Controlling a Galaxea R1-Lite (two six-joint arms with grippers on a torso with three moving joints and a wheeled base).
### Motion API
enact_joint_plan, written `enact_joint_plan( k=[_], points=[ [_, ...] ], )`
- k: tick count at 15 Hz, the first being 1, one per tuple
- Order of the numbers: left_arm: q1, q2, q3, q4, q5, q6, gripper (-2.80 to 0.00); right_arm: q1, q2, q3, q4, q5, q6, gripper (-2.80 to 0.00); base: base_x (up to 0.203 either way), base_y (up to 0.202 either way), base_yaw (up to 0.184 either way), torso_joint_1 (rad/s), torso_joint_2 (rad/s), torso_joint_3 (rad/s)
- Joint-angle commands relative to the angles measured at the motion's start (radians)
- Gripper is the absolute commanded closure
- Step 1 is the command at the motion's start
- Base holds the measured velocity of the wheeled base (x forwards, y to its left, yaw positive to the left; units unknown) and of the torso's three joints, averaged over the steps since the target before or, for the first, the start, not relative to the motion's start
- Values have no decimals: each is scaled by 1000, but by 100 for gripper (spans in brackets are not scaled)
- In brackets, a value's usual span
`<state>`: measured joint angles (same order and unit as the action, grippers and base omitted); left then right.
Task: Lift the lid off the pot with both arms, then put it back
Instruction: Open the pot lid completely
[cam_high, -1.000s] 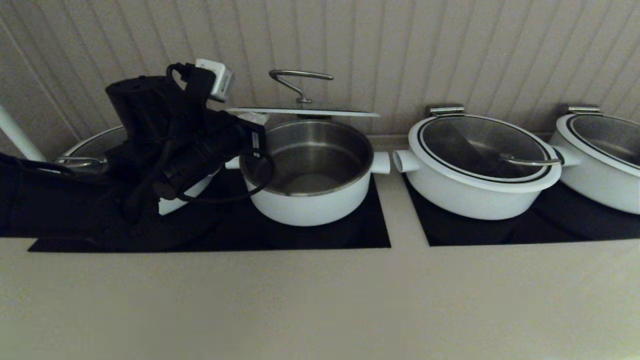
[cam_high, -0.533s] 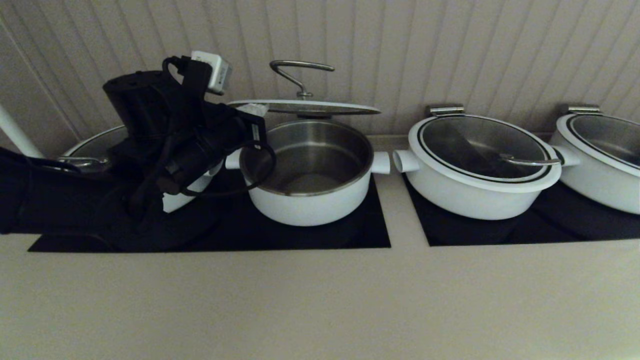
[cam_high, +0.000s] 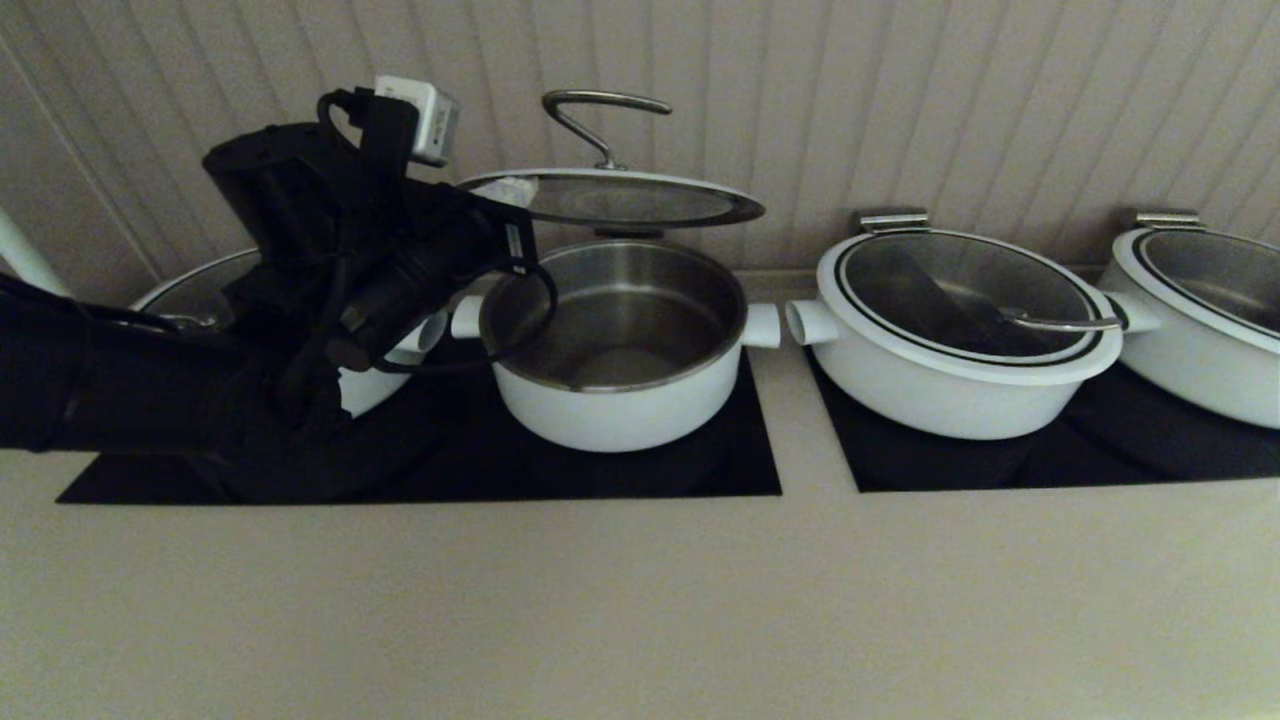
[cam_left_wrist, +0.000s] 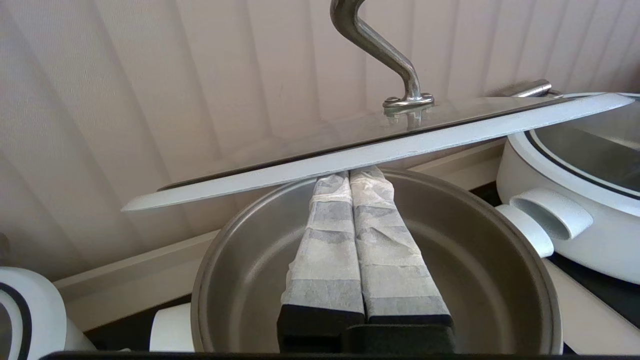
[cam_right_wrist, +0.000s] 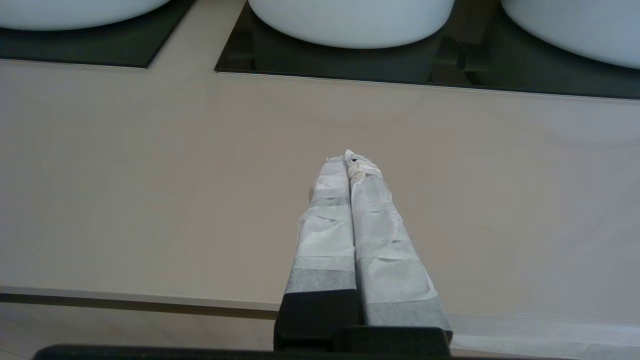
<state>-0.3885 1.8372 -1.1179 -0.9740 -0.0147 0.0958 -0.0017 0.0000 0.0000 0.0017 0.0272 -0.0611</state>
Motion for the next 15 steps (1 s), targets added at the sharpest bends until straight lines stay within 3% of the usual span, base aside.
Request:
enact_joint_plan(
  k=[1, 15],
  points=[
    [0, 10, -9, -6, 1, 1, 0, 0, 2, 0, 0, 0, 0, 0, 0, 0, 0, 0, 0, 0],
    [0, 36, -87, -48, 1, -13, 0, 0, 2, 0, 0, 0, 0, 0, 0, 0, 0, 0, 0, 0]
  ],
)
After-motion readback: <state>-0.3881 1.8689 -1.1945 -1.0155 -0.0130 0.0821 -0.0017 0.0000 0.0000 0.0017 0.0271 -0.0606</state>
